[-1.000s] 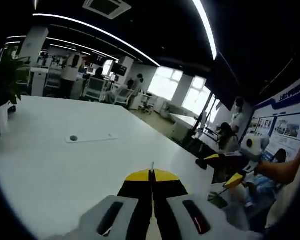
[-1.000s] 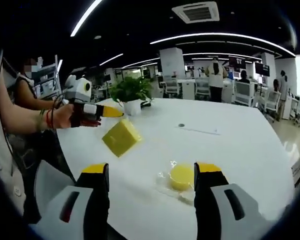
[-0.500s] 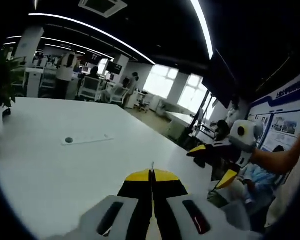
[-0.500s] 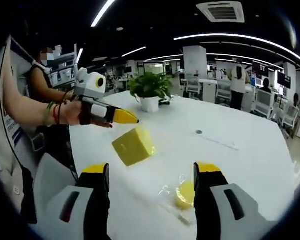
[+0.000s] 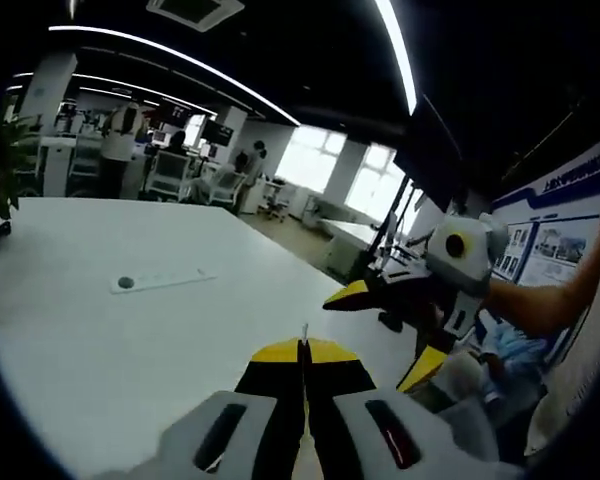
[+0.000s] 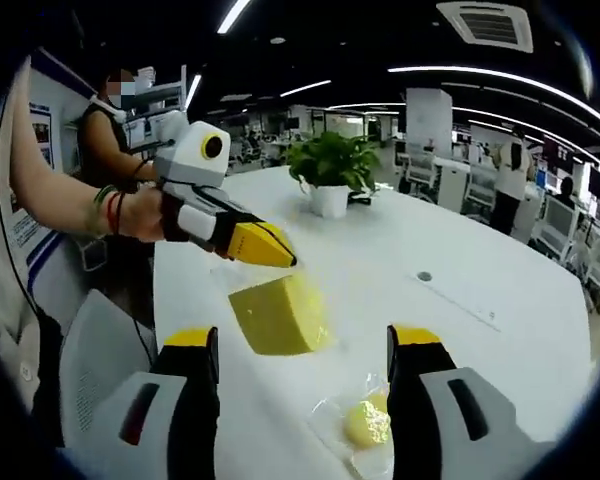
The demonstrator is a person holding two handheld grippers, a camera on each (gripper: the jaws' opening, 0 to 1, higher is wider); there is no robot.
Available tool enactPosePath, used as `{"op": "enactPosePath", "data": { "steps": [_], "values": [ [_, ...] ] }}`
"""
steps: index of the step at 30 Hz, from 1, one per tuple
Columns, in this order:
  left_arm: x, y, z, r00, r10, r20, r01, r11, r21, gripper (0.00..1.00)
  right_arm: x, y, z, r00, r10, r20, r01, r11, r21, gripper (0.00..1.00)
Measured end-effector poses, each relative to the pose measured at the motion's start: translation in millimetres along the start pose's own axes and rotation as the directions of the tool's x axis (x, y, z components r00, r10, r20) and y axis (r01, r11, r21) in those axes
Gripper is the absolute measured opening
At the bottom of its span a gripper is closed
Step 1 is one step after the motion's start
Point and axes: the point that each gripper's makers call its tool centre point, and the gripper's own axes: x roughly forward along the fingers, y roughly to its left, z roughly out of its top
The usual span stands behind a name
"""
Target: Compare the silicone blocks by pressing each to a similar depth, holding the contact briefly, and releasing to observe deformation and rebound differences across the visible hardness samples.
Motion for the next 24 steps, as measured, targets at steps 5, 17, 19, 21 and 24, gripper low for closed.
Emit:
{"op": "enactPosePath", "data": {
  "steps": [5,17,19,21,24],
  "values": [
    [2,-0.1,-1.2,1.000,-0.006,-0.007,0.006,1.000,0.001,0.00,10,3,1.6,1.000,0.026,-0.011,-0.026,1.000,-0.015,0.64],
    [10,-5.4,-0.7,0.999,-0.036,-0.022,0.036,0.999,0.007,0.00,33,4,-6.5,0.995,0.083,-0.060,-0.084,0.996,-0.019,0.64],
    [11,-6.7,-0.5,0.999,-0.042,-0.023,0.043,0.999,0.010,0.00,38,2,-8.0,0.994,0.090,-0.068,-0.092,0.995,-0.024,0.64],
    [12,-8.1,0.0,0.999,-0.049,-0.023,0.049,0.999,0.013,0.00,42,2,-9.0,0.991,0.104,-0.081,-0.106,0.994,-0.020,0.63],
    [13,-11.2,2.1,0.998,-0.064,-0.020,0.064,0.998,0.018,0.00,48,2,-9.5,0.988,0.121,-0.097,-0.124,0.992,-0.026,0.63]
  ]
}}
